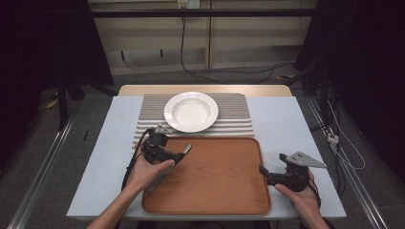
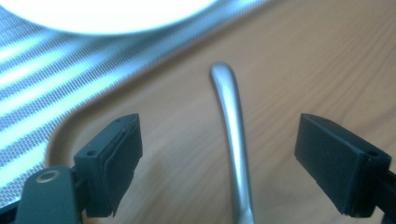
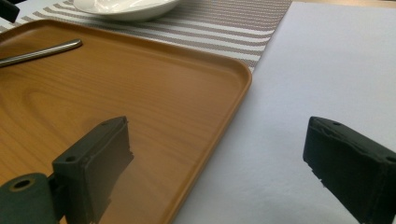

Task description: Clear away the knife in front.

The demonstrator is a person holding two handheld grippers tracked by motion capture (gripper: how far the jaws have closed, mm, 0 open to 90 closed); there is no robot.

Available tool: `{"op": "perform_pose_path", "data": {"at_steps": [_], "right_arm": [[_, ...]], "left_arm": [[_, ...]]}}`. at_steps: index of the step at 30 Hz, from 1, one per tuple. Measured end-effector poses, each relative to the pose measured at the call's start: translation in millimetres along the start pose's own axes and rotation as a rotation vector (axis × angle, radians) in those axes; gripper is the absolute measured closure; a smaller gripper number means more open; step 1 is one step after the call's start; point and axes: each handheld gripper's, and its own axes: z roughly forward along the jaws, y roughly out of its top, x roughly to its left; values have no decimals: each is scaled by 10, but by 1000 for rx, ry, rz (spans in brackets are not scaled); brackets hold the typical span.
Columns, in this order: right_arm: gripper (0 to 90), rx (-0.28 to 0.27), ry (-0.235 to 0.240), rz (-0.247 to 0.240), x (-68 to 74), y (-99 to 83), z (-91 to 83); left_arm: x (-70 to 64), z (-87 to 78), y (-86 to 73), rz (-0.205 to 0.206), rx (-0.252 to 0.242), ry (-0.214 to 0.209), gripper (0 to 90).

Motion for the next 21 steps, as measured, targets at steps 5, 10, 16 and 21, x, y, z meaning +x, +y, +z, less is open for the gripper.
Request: {"op": "perform_pose_path", "data": {"at_steps": [5,10,16,21], "right_arm": [[72,-1,1,-6,11,2,-4],[72,3,-5,-9,5,4,1],[72,2,-10,-15,20,12,-2],[72,2,-11,-15,29,14,-4]], "left_arm": [[-96,-34,14,54,-48,-46,154],[-150,-26,6,95,-57,-68,299],[-226,52,-20,133,-49,-98,579],[-240,144,-37,115,-25,-101,865]]}}
